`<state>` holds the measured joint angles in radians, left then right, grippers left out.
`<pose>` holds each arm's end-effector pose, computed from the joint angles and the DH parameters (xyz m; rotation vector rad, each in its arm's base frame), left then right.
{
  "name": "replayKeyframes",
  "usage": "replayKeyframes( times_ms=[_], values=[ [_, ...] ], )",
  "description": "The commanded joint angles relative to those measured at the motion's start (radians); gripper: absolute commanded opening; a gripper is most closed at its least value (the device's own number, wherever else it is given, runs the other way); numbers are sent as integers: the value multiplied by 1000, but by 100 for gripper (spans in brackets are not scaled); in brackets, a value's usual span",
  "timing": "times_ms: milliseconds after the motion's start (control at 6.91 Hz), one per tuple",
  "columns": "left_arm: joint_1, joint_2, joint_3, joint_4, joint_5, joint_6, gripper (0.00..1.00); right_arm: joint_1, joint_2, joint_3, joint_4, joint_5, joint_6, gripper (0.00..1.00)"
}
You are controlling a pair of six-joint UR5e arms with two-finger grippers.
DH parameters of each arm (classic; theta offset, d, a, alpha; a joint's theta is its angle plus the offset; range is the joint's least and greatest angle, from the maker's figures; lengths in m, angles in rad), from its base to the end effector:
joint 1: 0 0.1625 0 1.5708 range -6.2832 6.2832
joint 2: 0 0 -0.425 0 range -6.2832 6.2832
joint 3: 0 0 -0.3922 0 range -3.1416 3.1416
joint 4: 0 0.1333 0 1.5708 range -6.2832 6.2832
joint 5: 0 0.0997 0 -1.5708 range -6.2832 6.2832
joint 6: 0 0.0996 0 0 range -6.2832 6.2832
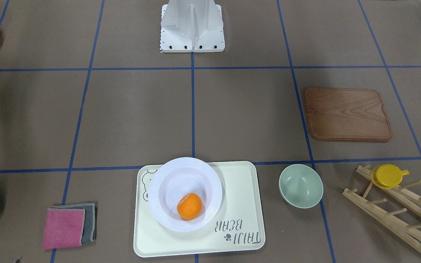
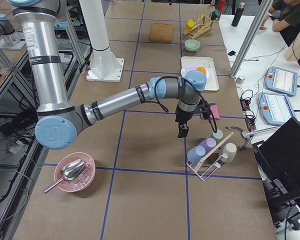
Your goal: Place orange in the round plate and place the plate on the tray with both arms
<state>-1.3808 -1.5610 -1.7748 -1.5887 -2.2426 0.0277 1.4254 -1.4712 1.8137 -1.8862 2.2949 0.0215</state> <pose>0.0234 -0.4991 0.5670 0.1496 0.6858 0.2800 -0.0078 -0.5177 0.5256 -0.0346 -0.7242 -0.1282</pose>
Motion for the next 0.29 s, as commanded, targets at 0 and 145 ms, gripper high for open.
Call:
replayKeyframes(
  times_ms=[0, 145],
  values=[
    [-7, 13, 15, -4, 0, 0, 98, 7, -64, -5, 70, 6, -6, 100],
    [-7, 15, 15, -4, -2, 0, 98, 7, -64, -4, 70, 6, -8, 100]
  ],
)
